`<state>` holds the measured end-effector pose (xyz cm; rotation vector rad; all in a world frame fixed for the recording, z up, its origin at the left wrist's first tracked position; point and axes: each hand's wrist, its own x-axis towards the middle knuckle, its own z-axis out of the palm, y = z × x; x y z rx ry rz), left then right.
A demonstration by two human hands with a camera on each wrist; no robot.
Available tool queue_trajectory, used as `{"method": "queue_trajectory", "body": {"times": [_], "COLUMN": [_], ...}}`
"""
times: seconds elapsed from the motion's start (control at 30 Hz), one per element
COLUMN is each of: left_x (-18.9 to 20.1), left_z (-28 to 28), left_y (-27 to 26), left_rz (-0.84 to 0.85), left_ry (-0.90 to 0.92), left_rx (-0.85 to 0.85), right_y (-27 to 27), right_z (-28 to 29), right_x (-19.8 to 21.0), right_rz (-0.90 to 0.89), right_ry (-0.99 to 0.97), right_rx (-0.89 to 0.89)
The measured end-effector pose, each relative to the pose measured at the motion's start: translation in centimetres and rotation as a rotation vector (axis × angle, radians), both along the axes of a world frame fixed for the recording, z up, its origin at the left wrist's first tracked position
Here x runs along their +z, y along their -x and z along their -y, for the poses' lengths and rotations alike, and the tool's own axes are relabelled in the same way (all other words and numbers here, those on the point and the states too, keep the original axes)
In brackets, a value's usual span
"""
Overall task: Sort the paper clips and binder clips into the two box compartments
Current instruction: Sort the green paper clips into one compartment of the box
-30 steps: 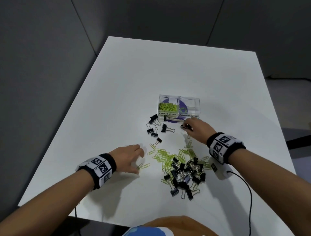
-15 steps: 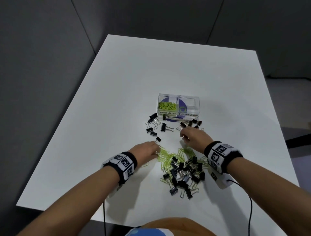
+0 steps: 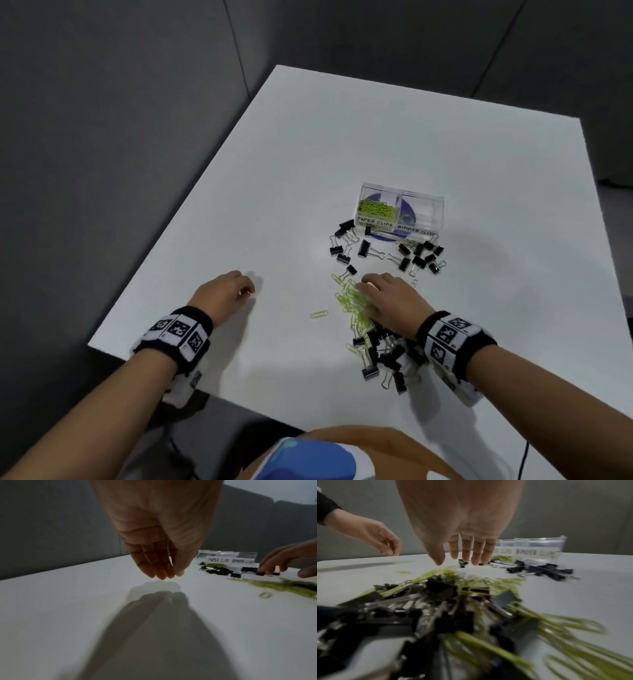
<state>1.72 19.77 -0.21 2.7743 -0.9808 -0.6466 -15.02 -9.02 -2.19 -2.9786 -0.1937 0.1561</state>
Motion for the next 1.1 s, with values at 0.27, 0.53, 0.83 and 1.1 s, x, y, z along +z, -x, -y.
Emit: {"method": "queue_trajectory", "body": {"times": [0.27, 0.53, 0.83, 1.1], "left_x": [-0.3, -2.3, -1.7, -1.2], "left_z": [-6.8, -9.7, -1.0, 10.4], "left_y": [3.0, 6.3, 6.9, 7.3], "left_rz": [-0.139, -0.105, -0.192, -0.219], "left_ry": [-0.057, 0.074, 0.118, 0.030], "left_rx": [0.426, 0.684, 0.421, -0.036], "right_y": [-3.4, -3.8, -3.1, -1.0], "right_z": [-6.5, -6.9, -3.3, -0.9], "right_x": [-0.4, -1.3, -1.6, -0.3], "right_rz": [-0.053, -0.083, -0.138, -0.288], "right_ry": [0.082, 0.130, 0.085, 0.011], "right_rx": [0.366, 0.311, 0.123, -0.132]}}
